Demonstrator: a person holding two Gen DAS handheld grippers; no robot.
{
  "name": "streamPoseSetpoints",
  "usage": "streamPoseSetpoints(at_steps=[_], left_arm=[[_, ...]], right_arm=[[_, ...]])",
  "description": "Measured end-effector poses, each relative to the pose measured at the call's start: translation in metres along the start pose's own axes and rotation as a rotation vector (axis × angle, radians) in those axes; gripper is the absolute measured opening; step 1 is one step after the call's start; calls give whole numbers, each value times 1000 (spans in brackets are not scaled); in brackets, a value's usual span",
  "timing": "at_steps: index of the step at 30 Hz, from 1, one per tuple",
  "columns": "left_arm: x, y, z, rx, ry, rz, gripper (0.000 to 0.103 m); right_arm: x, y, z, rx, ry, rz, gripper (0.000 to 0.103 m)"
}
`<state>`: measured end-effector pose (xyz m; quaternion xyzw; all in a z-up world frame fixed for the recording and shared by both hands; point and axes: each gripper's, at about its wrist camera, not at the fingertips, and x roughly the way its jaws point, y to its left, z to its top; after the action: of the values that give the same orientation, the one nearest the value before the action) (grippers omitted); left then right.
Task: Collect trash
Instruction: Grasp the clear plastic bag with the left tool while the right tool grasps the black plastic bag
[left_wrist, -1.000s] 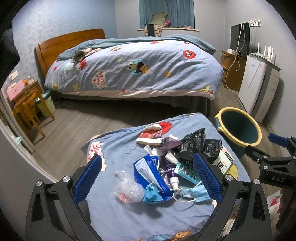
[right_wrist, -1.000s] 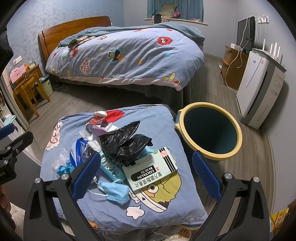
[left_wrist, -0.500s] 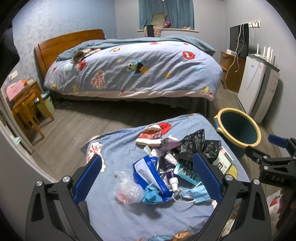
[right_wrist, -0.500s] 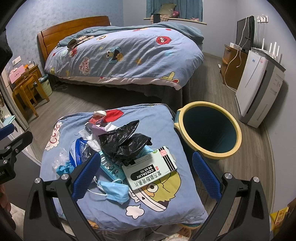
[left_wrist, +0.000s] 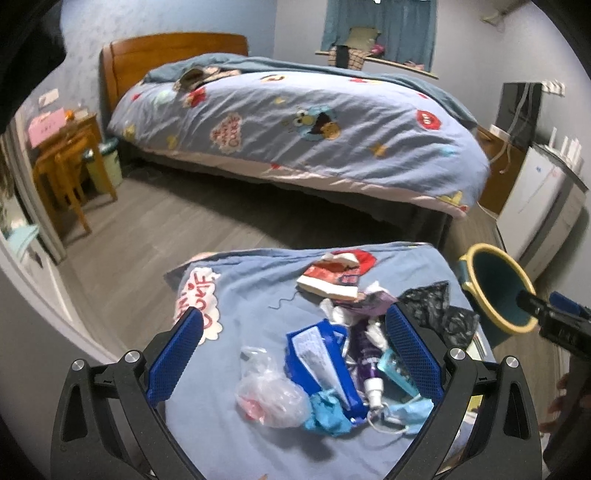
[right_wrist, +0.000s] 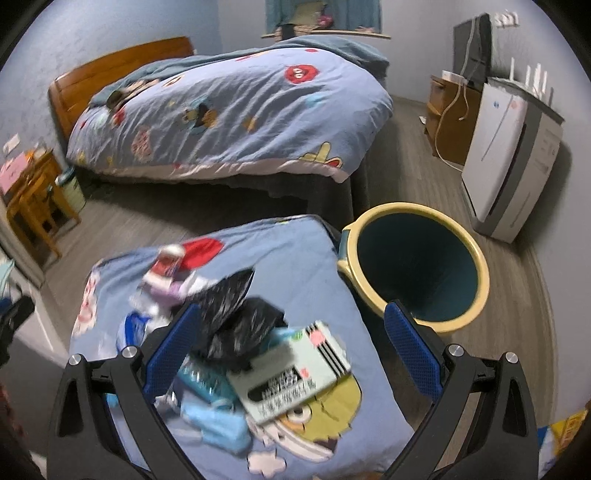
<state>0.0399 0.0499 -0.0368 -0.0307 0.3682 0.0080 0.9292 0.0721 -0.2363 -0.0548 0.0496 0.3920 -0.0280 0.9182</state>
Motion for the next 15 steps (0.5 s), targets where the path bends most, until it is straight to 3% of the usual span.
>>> streamPoseSetpoints(at_steps=[3, 6, 11, 15], left_arm=[[12, 9, -2, -3, 1, 48, 98], [35, 23, -9, -14, 58, 102, 98], [51, 39, -28, -60, 90, 103, 98], [69, 32, -41, -30, 146, 125, 98]], right_arm=[[22, -1, 6, 1, 26, -30, 97], [44, -2, 6, 20, 99, -7, 97], [66, -6, 2, 120, 190, 58, 97], [77, 1, 1, 136, 218, 103, 97]])
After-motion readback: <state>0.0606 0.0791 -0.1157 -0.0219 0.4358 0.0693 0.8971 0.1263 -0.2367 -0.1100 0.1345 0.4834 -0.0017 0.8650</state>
